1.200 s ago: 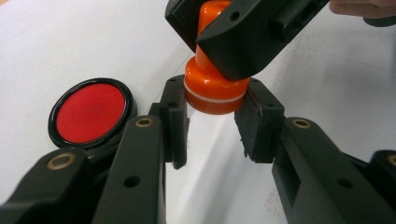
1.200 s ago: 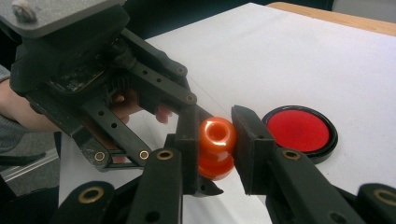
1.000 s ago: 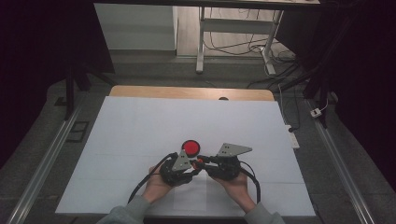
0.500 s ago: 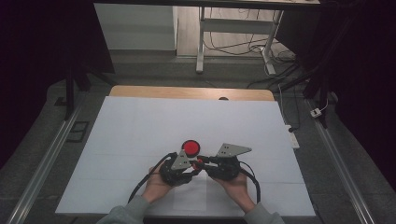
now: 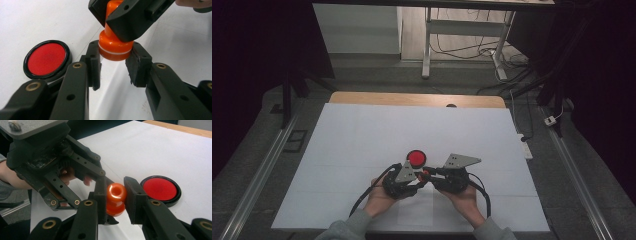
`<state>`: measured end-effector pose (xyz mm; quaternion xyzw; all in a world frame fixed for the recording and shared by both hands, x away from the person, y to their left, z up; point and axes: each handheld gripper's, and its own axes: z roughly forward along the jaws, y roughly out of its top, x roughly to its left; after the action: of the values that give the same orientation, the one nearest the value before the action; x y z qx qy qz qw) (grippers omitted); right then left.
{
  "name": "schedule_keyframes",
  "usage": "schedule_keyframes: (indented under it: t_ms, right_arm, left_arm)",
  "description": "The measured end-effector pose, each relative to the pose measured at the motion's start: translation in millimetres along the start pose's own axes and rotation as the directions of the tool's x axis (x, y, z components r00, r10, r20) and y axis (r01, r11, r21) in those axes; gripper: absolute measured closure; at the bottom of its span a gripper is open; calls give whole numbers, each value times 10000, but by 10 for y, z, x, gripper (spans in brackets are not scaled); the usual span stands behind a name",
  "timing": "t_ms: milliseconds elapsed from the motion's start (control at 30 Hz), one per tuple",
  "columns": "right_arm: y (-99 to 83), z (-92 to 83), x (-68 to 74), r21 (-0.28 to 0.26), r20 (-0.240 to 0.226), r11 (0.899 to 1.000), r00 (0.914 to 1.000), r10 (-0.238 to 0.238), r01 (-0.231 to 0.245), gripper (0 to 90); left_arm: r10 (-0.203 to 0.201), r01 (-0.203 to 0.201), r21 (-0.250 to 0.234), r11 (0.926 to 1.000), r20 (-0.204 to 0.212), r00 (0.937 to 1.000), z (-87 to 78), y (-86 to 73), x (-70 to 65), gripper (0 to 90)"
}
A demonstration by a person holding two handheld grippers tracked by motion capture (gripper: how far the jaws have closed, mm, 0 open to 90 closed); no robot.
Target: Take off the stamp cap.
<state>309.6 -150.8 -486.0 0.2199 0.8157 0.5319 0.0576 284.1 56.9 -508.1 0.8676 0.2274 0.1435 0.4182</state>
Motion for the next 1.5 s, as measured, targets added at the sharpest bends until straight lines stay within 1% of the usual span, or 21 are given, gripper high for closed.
schedule_keyframes:
  t_ms: [333, 733, 900, 1033, 1133, 1233, 1267, 1300, 1333, 1367, 1400, 1467, 1500]
  right_arm:
    - [-4, 4, 2, -13, 41, 10000, 10000, -8, 8, 720]
    - [-5, 3, 9, -54, 95, 10000, 10000, -12, 12, 721]
    - [-5, 5, 19, -126, 156, 9999, 9999, -18, 20, 721]
    - [-4, 6, 23, -86, 189, 9999, 9998, -72, 74, 721]
    - [-2, 6, 29, -83, 226, 9999, 9997, -132, 134, 722]
    - [-2, 10, 39, -87, 306, 9997, 9993, -213, 216, 722]
    - [1, -11, 39, -349, 423, 9991, 9988, -241, 255, 722]
    - [1, -11, 39, -349, 423, 9991, 9988, -241, 255, 722]
    - [17, -45, 30, -563, 469, 9983, 9988, -127, 153, 722]
    - [35, -85, 13, -733, 504, 9973, 9987, -56, 93, 722]
    - [47, -120, -5, -871, 546, 9962, 9985, 54, -6, 722]
    - [47, -166, -43, -1015, 598, 9947, 9980, 195, -133, 722]
    - [42, -172, -57, -1028, 588, 9945, 9980, 241, -179, 722]
  left_arm:
    - [50, -50, 26, 10000, -46, 10000, 0, -2, 3, 649]
    - [15, -14, 33, 10000, -81, 10000, -2, -1, 5, 650]
    - [-74, 74, 14, 10000, -42, 10000, -3, -1, 8, 651]
    - [-124, 124, 35, 9999, -14, 9999, -3, -1, 10, 651]
    - [-116, 116, 41, 9999, -73, 9999, -5, 2, 7, 651]
    - [-262, 263, 118, 9996, -52, 9996, -2, 1, 16, 651]
    - [-263, 273, 438, 9987, -231, 9994, 13, -5, 23, 652]
    - [-217, 240, 627, 9977, -382, 9990, 34, -31, 30, 652]
    - [-339, 360, 627, 9974, -336, 9989, 42, -60, 47, 652]
    - [-578, 582, 502, 9970, -109, 9983, 37, -75, 64, 651]
    - [-736, 736, 331, 9967, -12, 9973, 30, -71, 66, 651]
    - [-677, 677, 133, 9976, -6, 9977, 6, -40, 54, 651]
    - [-622, 622, 108, 9980, -6, 9981, -2, -30, 47, 651]
